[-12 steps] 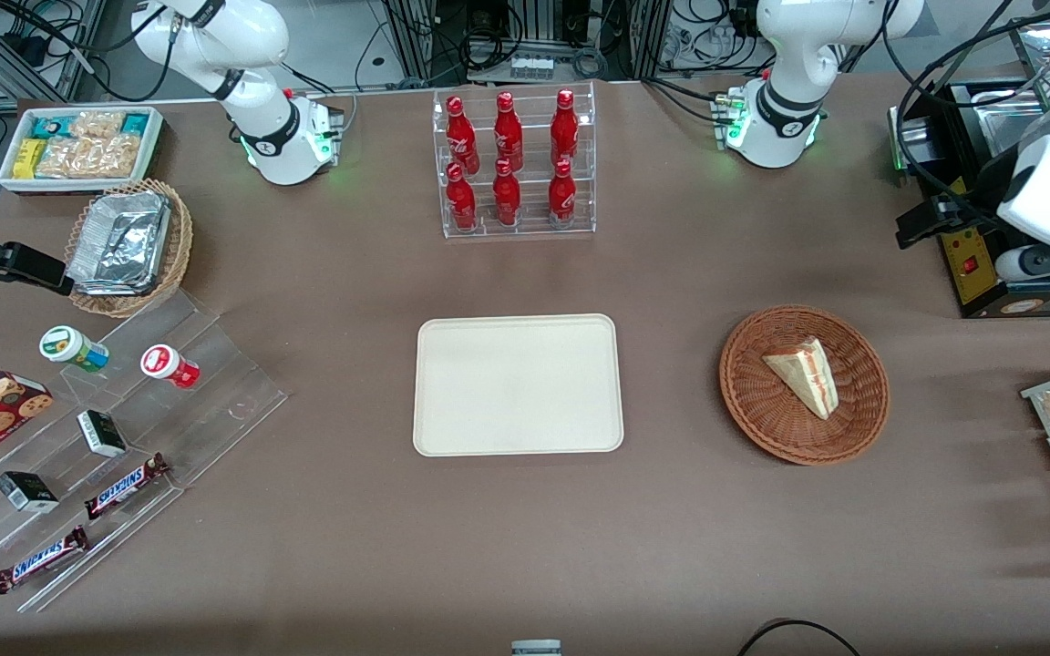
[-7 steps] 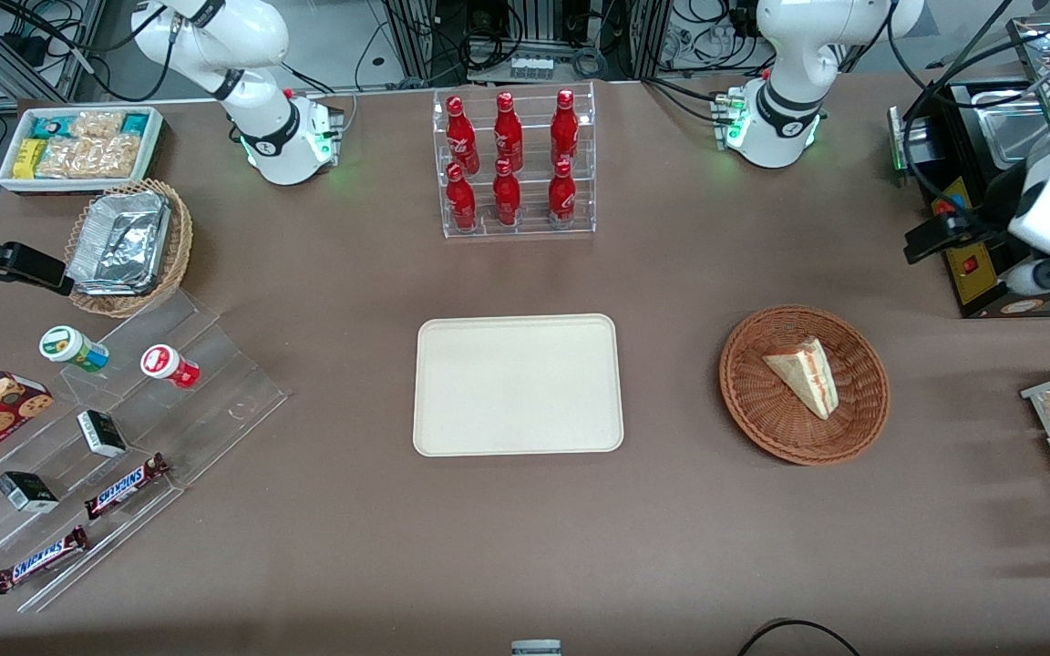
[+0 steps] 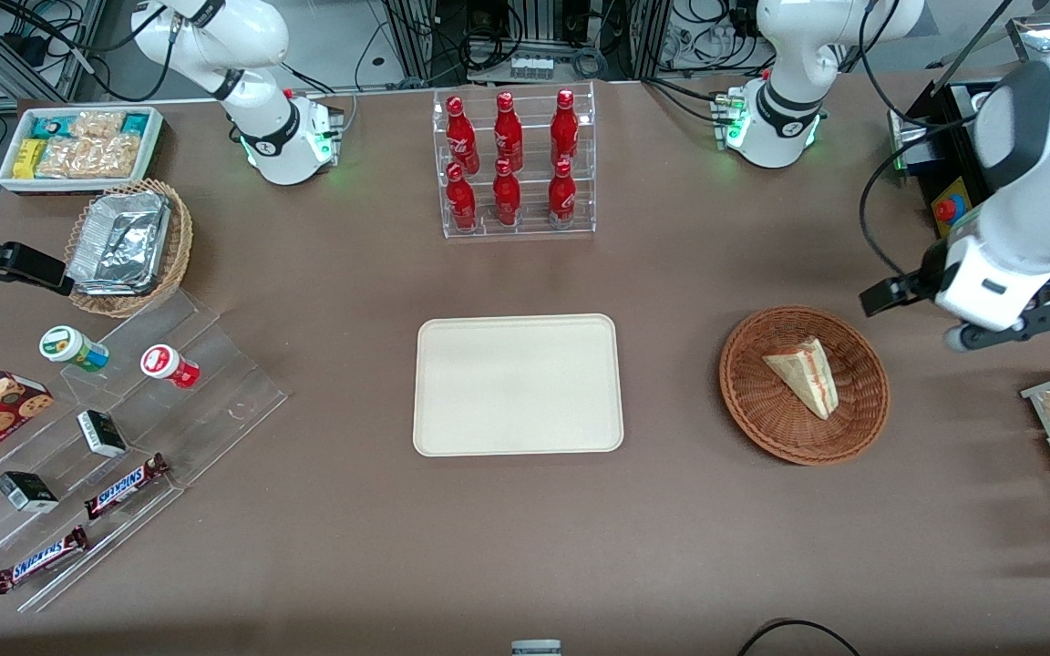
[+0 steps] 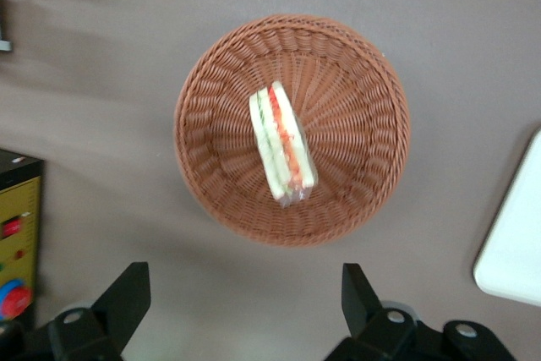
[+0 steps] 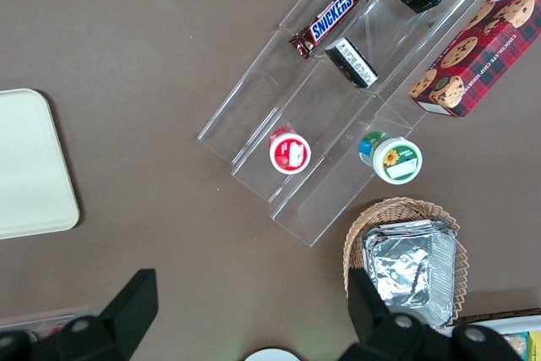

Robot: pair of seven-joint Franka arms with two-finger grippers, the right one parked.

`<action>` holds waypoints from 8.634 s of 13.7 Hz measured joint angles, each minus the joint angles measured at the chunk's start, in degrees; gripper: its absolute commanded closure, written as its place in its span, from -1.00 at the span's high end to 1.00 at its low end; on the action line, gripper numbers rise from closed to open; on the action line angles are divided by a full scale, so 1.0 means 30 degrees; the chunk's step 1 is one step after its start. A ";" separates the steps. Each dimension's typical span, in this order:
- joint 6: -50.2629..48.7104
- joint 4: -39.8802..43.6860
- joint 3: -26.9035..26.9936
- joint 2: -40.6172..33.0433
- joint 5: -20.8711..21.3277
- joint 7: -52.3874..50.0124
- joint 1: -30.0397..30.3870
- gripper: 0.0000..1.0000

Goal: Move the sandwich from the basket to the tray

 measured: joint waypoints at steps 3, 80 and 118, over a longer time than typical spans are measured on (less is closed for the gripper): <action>0.3739 -0.2366 0.0000 0.0336 -0.0001 -0.1884 -0.0103 1.00; 0.5095 0.7471 -0.2116 1.2906 0.0695 -0.8310 -1.0992 1.00; -0.8876 0.7774 -0.1504 0.1477 -0.0637 0.5333 0.1600 1.00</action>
